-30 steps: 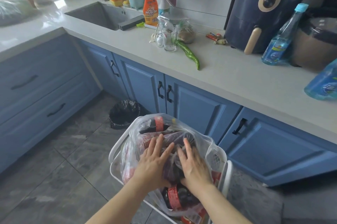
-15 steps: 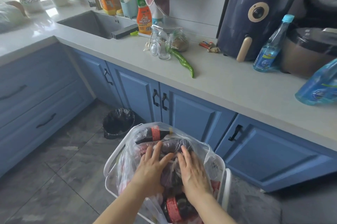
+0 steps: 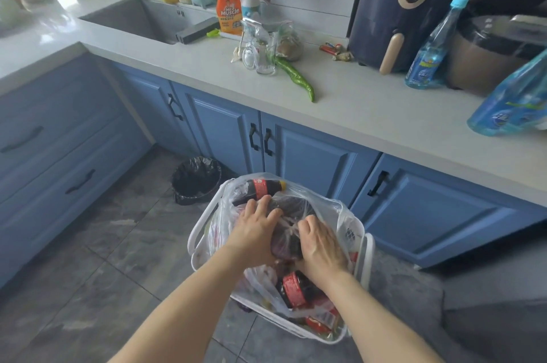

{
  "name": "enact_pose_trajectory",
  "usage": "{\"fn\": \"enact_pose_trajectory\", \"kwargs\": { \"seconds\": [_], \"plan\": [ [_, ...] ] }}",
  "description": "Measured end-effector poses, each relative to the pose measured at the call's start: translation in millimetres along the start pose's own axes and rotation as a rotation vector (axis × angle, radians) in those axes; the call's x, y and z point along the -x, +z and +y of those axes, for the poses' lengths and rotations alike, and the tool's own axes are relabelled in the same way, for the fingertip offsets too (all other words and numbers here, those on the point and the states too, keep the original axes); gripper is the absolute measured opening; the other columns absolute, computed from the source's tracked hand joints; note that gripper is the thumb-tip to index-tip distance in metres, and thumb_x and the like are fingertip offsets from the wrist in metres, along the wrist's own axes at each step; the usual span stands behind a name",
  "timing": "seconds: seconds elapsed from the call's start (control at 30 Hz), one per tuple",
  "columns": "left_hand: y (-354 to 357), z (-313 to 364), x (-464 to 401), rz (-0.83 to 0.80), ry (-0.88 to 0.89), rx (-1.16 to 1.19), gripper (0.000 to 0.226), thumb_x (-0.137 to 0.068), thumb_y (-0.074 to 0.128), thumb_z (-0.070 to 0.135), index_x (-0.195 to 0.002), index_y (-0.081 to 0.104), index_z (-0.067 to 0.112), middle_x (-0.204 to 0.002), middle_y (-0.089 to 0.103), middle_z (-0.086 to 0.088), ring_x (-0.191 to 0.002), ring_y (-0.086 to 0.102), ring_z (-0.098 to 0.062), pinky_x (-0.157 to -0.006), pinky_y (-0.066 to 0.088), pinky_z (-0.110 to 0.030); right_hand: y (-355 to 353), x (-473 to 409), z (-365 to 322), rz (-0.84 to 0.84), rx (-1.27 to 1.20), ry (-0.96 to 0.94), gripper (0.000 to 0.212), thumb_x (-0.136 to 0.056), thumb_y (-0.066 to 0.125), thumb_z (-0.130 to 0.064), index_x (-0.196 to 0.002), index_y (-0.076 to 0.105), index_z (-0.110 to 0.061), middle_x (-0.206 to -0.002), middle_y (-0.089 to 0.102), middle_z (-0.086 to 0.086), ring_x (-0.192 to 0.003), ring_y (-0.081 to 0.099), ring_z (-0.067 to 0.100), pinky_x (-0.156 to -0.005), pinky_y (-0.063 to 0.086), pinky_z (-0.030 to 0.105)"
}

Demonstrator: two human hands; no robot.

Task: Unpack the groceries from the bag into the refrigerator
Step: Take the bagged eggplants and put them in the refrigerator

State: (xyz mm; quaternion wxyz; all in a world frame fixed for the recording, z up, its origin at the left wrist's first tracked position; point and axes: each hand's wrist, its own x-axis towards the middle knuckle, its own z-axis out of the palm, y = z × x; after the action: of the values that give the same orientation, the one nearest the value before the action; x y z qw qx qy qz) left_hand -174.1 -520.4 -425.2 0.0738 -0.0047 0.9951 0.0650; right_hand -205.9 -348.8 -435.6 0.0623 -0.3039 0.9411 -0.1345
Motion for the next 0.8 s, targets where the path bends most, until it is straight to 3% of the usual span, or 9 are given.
{"fn": "enact_pose_trajectory", "kwargs": {
  "seconds": [0.2, 0.27, 0.33, 0.43, 0.53, 0.63, 0.73, 0.8],
  "plan": [
    [-38.3, -10.9, 17.8, 0.011, 0.104, 0.039, 0.096, -0.056, 0.068, 0.064, -0.136, 0.04, 0.019, -0.146, 0.028, -0.008, -0.123, 0.033, -0.031, -0.105, 0.036, -0.046, -15.9, 11.4, -23.1, 0.09, -0.08, 0.02, 0.049, -0.059, 0.079, -0.013, -0.092, 0.044, -0.02, -0.089, 0.043, -0.001, -0.073, 0.049, 0.019, -0.065, 0.043, 0.027],
    [-50.9, -16.1, 23.5, 0.031, 0.119, 0.062, 0.094, -0.057, 0.065, 0.063, -0.136, 0.04, 0.018, -0.145, 0.033, -0.006, -0.125, 0.036, -0.03, -0.105, 0.037, -0.043, -22.2, 11.9, -30.0, 0.145, -0.104, 0.006, 0.062, -0.059, 0.08, -0.013, -0.111, 0.047, -0.018, -0.091, 0.043, 0.0, -0.075, 0.048, 0.019, -0.067, 0.05, 0.032],
    [-57.8, -23.7, 28.0, 0.067, 0.142, 0.073, 0.087, -0.064, 0.074, 0.048, -0.137, 0.04, 0.017, -0.142, 0.042, -0.004, -0.124, 0.042, -0.028, -0.103, 0.04, -0.04, -31.9, 9.4, -35.5, 0.183, -0.088, -0.022, 0.086, -0.059, 0.079, -0.004, -0.135, 0.04, -0.013, -0.094, 0.044, 0.003, -0.08, 0.048, 0.02, -0.071, 0.053, 0.035],
    [-67.2, -33.9, 32.4, 0.068, 0.17, 0.098, 0.079, -0.07, 0.078, 0.028, -0.138, 0.04, 0.016, -0.135, 0.053, -0.002, -0.122, 0.05, -0.025, -0.098, 0.045, -0.038, -50.4, 5.4, -37.6, 0.23, -0.059, -0.073, 0.098, -0.054, 0.074, 0.015, -0.141, 0.037, -0.011, -0.09, 0.046, 0.006, -0.076, 0.049, 0.02, -0.064, 0.053, 0.031],
    [-79.8, -34.8, 32.8, 0.073, 0.212, 0.124, 0.075, -0.073, 0.078, 0.035, -0.137, 0.043, 0.019, -0.132, 0.055, 0.001, -0.121, 0.051, -0.02, -0.097, 0.045, -0.034, -65.2, 7.3, -29.0, 0.205, -0.025, -0.151, 0.1, -0.058, 0.081, 0.01, -0.142, 0.035, -0.018, -0.105, 0.05, 0.005, -0.089, 0.053, 0.017, -0.076, 0.053, 0.025],
    [-90.2, -28.7, 30.0, 0.059, 0.277, 0.133, 0.081, -0.072, 0.074, 0.051, -0.14, 0.04, 0.023, -0.133, 0.052, 0.002, -0.123, 0.046, -0.018, -0.101, 0.043, -0.037, -76.2, 13.5, -19.8, 0.19, 0.014, -0.187, 0.104, -0.059, 0.089, -0.009, -0.145, 0.032, -0.021, -0.125, 0.052, 0.001, -0.106, 0.052, 0.018, -0.09, 0.051, 0.029],
    [-92.4, -23.0, 22.6, 0.054, 0.329, 0.118, 0.084, -0.073, 0.075, 0.046, -0.144, 0.035, 0.026, -0.141, 0.044, 0.004, -0.129, 0.04, -0.017, -0.108, 0.037, -0.038, -81.6, 18.2, -19.1, 0.17, 0.025, -0.117, 0.103, -0.059, 0.09, -0.027, -0.145, 0.033, -0.023, -0.132, 0.055, -0.001, -0.108, 0.054, 0.02, -0.092, 0.051, 0.034],
    [-82.5, -20.8, 15.8, 0.012, 0.35, 0.081, 0.083, -0.076, 0.07, 0.047, -0.146, 0.029, 0.031, -0.145, 0.037, 0.008, -0.13, 0.036, -0.015, -0.11, 0.034, -0.037, -65.4, 18.2, -17.4, 0.102, -0.003, -0.069, 0.1, -0.067, 0.085, -0.025, -0.148, 0.027, -0.025, -0.14, 0.05, 0.0, -0.117, 0.05, 0.021, -0.1, 0.046, 0.035]
  ]
}}
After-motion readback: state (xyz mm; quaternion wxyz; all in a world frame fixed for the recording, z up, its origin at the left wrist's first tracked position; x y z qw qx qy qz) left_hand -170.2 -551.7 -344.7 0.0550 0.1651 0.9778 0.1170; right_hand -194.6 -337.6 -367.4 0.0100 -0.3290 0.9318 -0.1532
